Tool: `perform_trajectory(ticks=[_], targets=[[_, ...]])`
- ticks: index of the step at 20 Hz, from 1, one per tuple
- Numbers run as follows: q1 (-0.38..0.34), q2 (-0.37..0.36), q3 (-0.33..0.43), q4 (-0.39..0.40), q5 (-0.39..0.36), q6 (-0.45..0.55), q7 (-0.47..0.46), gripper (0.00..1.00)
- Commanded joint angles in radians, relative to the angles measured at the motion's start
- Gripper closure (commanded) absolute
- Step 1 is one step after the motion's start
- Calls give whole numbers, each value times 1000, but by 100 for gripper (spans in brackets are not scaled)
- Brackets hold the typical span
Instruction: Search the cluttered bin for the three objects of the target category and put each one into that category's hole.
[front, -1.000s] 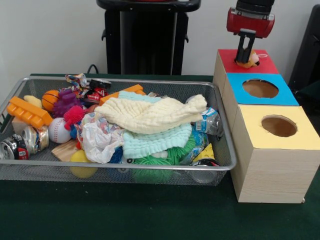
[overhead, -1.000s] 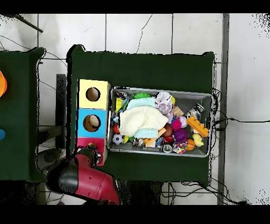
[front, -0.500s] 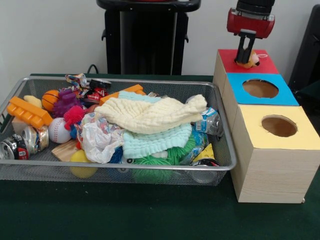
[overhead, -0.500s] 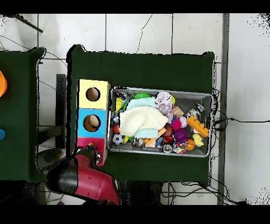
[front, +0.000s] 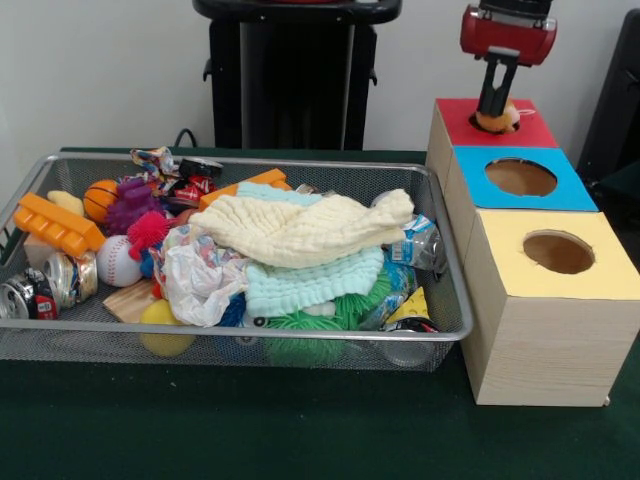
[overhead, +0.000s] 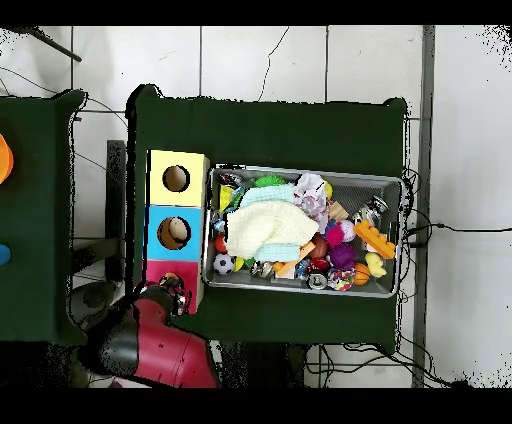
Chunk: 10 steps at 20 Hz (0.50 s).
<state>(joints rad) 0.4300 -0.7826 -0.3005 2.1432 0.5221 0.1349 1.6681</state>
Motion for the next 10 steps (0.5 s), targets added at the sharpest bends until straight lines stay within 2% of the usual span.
perform_trajectory(ticks=[1,10], targets=[[60,-72,-66,-59,11,274,318,100],[87,-117,-130,-93,-6,387,314,100]])
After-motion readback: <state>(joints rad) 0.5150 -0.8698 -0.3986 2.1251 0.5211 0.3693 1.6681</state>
